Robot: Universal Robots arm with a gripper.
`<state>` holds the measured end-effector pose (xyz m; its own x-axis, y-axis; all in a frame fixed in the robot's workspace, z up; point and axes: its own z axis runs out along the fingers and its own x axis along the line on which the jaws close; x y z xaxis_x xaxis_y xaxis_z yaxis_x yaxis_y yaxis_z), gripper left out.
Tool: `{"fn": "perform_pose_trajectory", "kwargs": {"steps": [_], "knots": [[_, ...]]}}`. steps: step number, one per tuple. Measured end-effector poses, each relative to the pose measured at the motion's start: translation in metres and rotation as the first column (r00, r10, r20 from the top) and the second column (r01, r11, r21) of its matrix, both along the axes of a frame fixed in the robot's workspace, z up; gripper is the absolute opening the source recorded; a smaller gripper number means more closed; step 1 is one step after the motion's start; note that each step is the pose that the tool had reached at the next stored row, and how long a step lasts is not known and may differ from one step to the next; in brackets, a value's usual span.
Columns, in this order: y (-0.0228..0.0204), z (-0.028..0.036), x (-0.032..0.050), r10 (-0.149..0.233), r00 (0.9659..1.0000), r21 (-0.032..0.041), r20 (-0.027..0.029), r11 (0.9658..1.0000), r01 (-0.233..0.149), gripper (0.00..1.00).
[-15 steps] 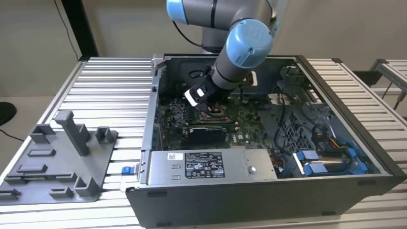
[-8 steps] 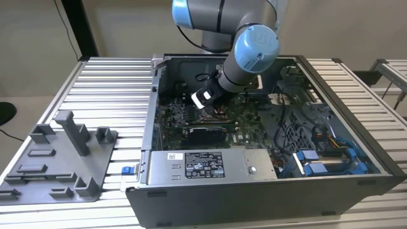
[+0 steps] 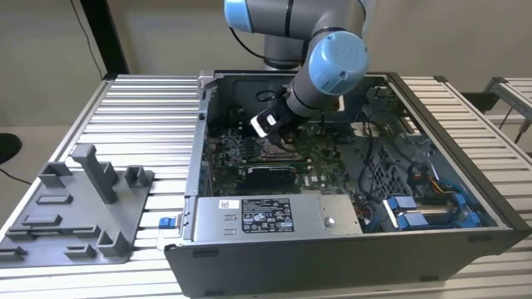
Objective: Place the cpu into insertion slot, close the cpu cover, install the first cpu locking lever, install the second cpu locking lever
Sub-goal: 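Install the second cpu locking lever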
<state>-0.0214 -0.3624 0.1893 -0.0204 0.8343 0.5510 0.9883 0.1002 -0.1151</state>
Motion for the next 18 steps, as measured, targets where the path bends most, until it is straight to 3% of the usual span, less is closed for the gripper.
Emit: {"fn": "perform_pose_trajectory", "kwargs": {"steps": [5, 6, 7, 10, 12, 15, 16, 18], "knots": [[0.0000, 0.0224, 0.0001, 0.000, 1.0000, -0.0001, -0.0003, 1.0000, 0.000, 0.00], [0.0001, 0.0239, 0.0001, 0.000, 1.0000, -0.0031, -0.0007, 1.0000, 0.000, 0.00], [0.0001, 0.0240, 0.0001, 0.000, 1.0000, -0.0114, -0.0011, 0.9999, 0.000, 0.00], [-0.0006, 0.0241, 0.0001, -0.002, 1.0000, -0.0605, -0.0010, 0.9982, 0.002, 0.00], [-0.0006, 0.0241, 0.0001, -0.004, 1.0000, -0.0979, -0.0009, 0.9952, 0.004, 0.00], [-0.0007, 0.0243, 0.0001, -0.007, 1.0000, -0.1503, -0.0007, 0.9886, 0.006, 0.00], [-0.0007, 0.0246, 0.0002, -0.006, 1.0000, -0.1613, -0.0006, 0.9869, 0.006, 0.00], [-0.0007, 0.0246, 0.0003, -0.010, 1.0000, -0.1948, -0.0002, 0.9808, 0.009, 0.00]]}}
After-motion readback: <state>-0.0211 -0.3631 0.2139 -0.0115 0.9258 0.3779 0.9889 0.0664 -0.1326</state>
